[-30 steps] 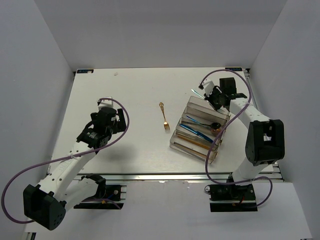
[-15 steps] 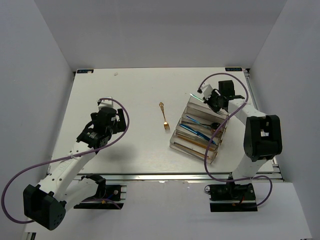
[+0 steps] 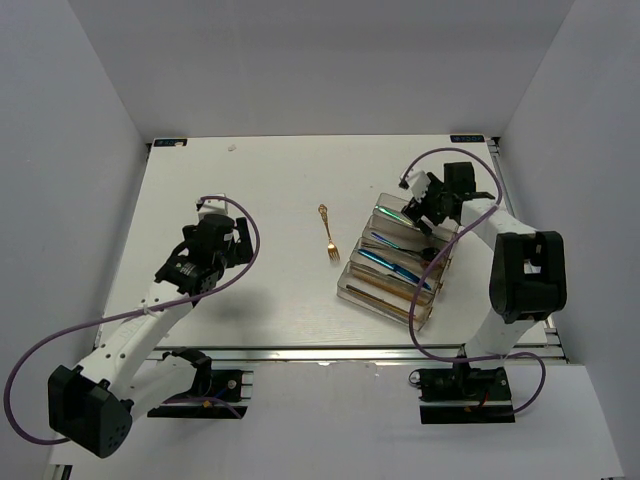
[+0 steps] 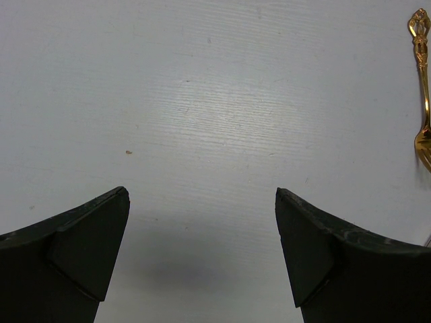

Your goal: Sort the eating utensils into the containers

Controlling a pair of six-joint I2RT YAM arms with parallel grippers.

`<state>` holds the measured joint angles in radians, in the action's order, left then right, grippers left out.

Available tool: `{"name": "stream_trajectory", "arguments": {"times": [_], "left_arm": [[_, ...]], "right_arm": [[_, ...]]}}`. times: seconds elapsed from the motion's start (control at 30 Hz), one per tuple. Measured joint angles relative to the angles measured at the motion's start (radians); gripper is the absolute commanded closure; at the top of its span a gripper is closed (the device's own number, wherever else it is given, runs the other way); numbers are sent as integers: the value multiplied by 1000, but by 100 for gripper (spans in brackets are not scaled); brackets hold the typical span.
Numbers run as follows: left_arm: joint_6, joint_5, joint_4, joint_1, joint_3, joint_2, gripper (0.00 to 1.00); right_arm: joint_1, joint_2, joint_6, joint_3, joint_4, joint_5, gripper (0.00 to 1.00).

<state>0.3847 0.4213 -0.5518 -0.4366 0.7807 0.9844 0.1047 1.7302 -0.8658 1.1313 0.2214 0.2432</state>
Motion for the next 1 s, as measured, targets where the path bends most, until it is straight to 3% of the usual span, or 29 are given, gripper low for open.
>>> {"name": "stream_trajectory", "arguments": {"times": [0.37, 0.6, 0.7, 0.77, 0.87, 1.0], "left_arm": [[0, 1, 3, 0, 0, 8, 2], [0, 7, 2, 0, 0, 8, 2], [0, 10, 2, 0, 0, 9, 2], [0, 12, 2, 0, 0, 9, 2], [0, 17, 2, 0, 0, 9, 2], [1, 24, 0, 0, 0, 9, 2]], "right_arm": [[52, -180, 91, 13, -2, 37, 11], [342, -259, 391, 76, -228, -135, 11], [409, -154, 551, 233, -199, -12, 11], [436, -29, 625, 394, -145, -8, 11], [505, 164, 754, 571, -84, -137, 11], [610, 318, 890, 631, 48, -317, 14]]}}
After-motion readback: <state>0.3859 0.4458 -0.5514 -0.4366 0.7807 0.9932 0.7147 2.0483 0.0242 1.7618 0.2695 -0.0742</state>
